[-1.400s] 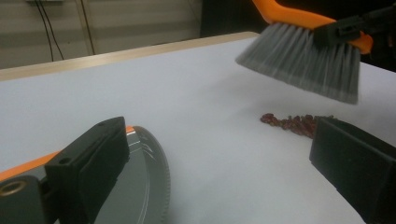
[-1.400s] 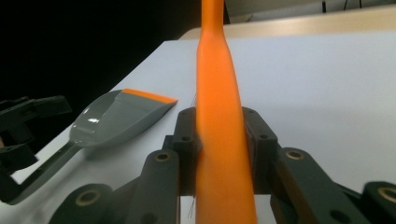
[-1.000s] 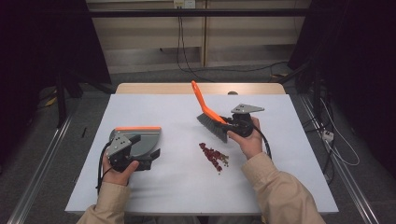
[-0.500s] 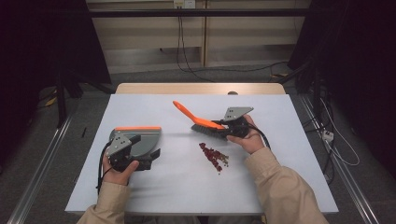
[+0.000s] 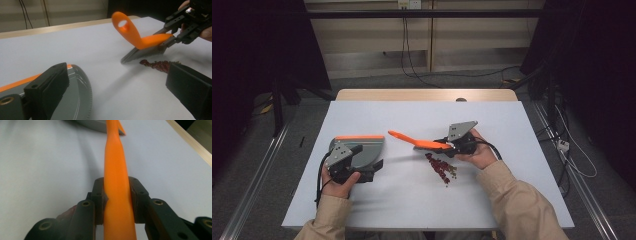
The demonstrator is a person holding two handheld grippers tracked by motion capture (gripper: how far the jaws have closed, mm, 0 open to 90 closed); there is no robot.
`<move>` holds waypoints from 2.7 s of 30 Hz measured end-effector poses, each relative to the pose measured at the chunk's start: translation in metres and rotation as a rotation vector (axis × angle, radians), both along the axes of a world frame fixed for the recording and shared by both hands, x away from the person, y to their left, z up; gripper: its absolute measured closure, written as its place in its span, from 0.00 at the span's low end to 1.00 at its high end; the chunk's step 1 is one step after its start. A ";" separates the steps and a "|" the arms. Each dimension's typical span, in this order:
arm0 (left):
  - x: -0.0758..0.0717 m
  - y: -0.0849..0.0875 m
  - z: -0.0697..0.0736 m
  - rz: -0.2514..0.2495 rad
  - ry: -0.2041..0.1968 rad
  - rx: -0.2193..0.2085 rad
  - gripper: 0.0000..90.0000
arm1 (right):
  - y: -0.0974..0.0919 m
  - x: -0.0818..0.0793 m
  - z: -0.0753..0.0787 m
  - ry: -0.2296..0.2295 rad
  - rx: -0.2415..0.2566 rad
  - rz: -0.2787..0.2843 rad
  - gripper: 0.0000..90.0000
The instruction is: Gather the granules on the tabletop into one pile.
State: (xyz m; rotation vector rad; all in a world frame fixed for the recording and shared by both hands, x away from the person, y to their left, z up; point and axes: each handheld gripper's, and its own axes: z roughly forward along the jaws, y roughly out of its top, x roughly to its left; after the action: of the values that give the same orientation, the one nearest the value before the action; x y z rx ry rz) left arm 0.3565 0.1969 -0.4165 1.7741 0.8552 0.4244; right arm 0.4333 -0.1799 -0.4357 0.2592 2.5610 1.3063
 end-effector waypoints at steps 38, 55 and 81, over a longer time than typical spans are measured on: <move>-0.001 -0.001 0.000 0.003 -0.001 0.002 0.05 | -0.009 -0.037 0.003 0.035 0.042 0.065 0.78; -0.001 -0.002 0.000 0.002 -0.001 -0.002 0.05 | -0.007 -0.033 0.017 0.100 0.225 -0.168 0.79; -0.001 0.001 0.002 0.004 -0.013 -0.003 0.05 | 0.085 -0.036 0.001 0.313 0.474 -0.619 0.79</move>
State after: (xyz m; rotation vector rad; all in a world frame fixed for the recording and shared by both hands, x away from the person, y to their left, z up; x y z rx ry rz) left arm 0.3551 0.1976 -0.4144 1.7655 0.8499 0.4358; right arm 0.3969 -0.0949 -0.4352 1.3132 2.0516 1.6606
